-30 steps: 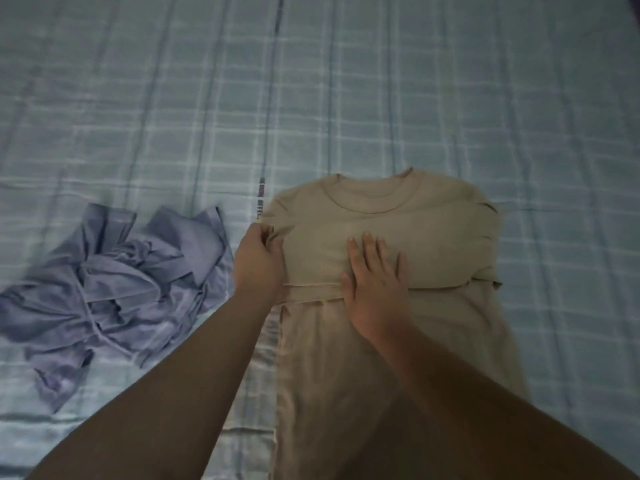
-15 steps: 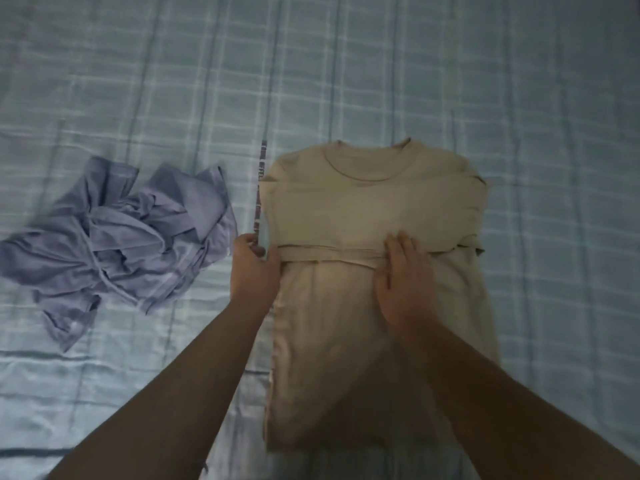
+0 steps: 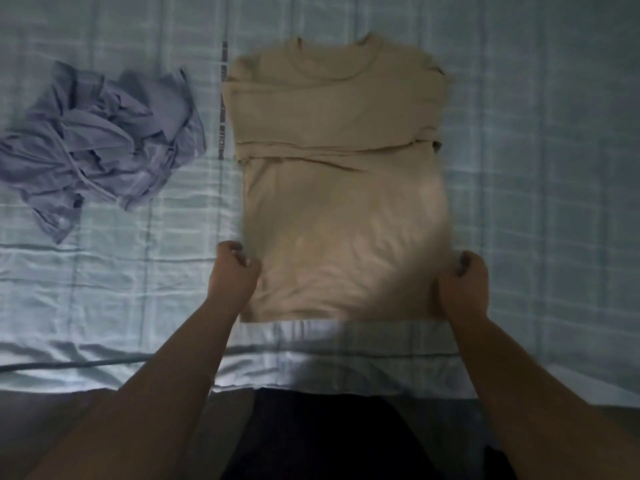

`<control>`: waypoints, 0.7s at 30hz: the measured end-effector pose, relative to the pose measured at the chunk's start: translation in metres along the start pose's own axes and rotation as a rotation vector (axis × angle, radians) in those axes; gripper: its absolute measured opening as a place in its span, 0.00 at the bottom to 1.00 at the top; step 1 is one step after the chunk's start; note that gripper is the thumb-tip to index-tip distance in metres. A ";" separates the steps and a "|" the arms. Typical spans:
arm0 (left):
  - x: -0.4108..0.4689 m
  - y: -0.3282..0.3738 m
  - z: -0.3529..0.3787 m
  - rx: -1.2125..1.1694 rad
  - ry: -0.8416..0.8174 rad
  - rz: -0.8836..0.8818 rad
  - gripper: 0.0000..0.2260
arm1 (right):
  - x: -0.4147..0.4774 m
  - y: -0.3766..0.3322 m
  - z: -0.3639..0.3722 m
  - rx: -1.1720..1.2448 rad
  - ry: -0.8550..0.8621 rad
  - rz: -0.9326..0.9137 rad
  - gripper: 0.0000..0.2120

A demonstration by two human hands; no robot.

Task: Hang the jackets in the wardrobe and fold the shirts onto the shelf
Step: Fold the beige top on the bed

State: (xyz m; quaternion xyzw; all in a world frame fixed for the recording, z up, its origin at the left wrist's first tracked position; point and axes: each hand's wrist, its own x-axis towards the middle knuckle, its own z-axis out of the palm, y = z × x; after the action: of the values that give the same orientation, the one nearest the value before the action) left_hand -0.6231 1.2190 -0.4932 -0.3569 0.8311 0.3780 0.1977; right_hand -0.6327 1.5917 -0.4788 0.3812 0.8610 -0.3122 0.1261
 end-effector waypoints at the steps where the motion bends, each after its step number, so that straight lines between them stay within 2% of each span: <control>1: -0.006 -0.005 0.001 0.068 -0.032 -0.037 0.15 | -0.003 0.008 -0.002 0.004 -0.022 0.042 0.25; 5: -0.031 -0.017 -0.001 0.281 -0.166 -0.086 0.08 | -0.010 0.026 -0.009 -0.053 -0.153 0.122 0.19; 8: -0.049 -0.026 -0.004 0.341 -0.258 -0.044 0.09 | -0.009 0.038 -0.014 -0.184 -0.242 0.086 0.08; 10: -0.059 -0.035 -0.006 0.196 -0.219 -0.024 0.10 | -0.007 0.044 -0.016 -0.182 -0.257 0.068 0.07; 12: -0.070 -0.043 -0.006 -0.083 -0.174 -0.045 0.06 | -0.008 0.048 -0.016 -0.125 -0.244 0.045 0.08; 14: -0.082 -0.048 -0.006 -0.318 -0.187 -0.069 0.05 | -0.012 0.052 -0.016 -0.067 -0.214 0.030 0.09; 16: -0.091 -0.050 -0.006 -0.487 -0.237 -0.104 0.08 | -0.018 0.056 -0.019 0.025 -0.211 0.013 0.08; 19: -0.103 -0.054 -0.008 -0.578 -0.268 -0.148 0.13 | -0.022 0.064 -0.027 0.092 -0.214 0.031 0.06; 21: -0.111 -0.060 -0.008 -0.613 -0.269 -0.210 0.12 | -0.021 0.078 -0.030 0.057 -0.224 0.038 0.08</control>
State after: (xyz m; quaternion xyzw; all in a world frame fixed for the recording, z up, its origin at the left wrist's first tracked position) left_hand -0.5050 1.2340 -0.4509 -0.4300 0.6043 0.6312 0.2269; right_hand -0.5605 1.6382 -0.4807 0.3635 0.8250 -0.3746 0.2166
